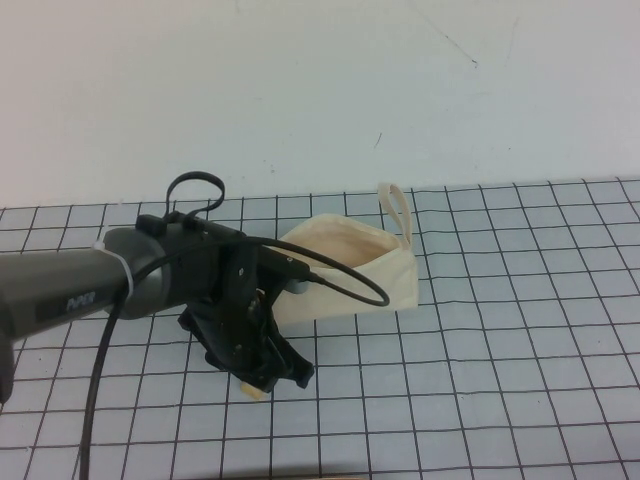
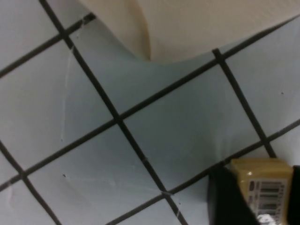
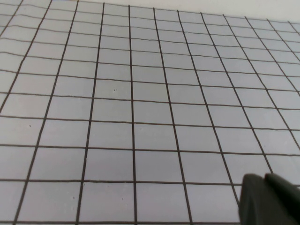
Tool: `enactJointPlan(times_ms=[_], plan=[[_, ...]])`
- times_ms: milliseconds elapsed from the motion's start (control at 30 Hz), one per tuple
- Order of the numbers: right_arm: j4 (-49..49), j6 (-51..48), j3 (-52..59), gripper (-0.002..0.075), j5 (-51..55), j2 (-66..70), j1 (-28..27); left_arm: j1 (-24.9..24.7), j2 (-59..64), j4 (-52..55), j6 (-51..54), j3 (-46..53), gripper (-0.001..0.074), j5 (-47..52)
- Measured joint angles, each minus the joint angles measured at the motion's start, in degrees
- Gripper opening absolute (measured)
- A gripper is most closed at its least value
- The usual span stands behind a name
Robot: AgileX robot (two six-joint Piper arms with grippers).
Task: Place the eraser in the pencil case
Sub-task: Pick up the eraser from the table, then place the eraser on the pencil case
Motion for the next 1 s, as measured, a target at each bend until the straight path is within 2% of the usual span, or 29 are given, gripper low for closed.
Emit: enactJointPlan(times_ms=[67, 267, 367, 567, 767, 867, 1000], plan=[[0.00, 0.00, 0.00, -0.0001, 0.00, 0.00, 0.00, 0.00, 0.31, 0.00, -0.12, 0.00, 0.0190, -0.11], [0.00, 0.00, 0.00, -0.0001, 0.00, 0.00, 0.00, 0.00, 0.31, -0.09, -0.15, -0.04, 0.0189, -0.33], [0.00, 0.00, 0.00, -0.0001, 0.00, 0.00, 0.00, 0.00, -0.06, -1.79, -0.25, -1.02, 0.0189, 2.71], [0.00, 0.00, 0.00, -0.0001, 0.00, 0.00, 0.00, 0.00, -5.64, -7.46, 1.83, -7.65, 0.0189, 8.09], [0.00, 0.00, 0.00, -0.0001, 0.00, 0.00, 0.00, 0.00, -9.42, -11.02, 2.42, -17.19, 0.0189, 0.38], [0.00, 0.00, 0.00, -0.0001, 0.00, 0.00, 0.00, 0.00, -9.05, -11.38, 2.80, -18.02, 0.0189, -6.20], [0.00, 0.00, 0.00, -0.0001, 0.00, 0.00, 0.00, 0.00, -5.39, -11.53, 3.03, -18.02, 0.0189, -8.74]])
